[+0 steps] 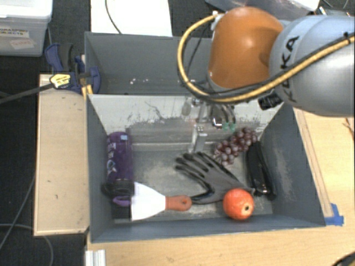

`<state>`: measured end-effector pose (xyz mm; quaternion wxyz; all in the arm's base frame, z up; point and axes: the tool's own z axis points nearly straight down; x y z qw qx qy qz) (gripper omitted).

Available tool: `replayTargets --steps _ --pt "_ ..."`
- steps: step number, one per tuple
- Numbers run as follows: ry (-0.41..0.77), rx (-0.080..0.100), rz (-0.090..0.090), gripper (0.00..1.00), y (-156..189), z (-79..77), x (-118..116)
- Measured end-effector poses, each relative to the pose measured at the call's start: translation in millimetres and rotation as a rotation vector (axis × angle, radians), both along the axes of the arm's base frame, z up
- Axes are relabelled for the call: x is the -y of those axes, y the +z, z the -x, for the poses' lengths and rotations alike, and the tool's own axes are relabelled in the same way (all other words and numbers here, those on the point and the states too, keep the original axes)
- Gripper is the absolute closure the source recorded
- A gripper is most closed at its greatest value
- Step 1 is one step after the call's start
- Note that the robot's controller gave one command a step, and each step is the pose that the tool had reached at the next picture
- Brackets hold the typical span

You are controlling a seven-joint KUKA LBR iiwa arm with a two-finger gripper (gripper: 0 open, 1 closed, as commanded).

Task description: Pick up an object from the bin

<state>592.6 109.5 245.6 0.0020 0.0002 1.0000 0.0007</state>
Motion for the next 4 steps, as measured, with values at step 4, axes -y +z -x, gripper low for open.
replayTargets --steps 4 --pt "-0.255 0.008 -0.006 0.00 -175 3.1 89"
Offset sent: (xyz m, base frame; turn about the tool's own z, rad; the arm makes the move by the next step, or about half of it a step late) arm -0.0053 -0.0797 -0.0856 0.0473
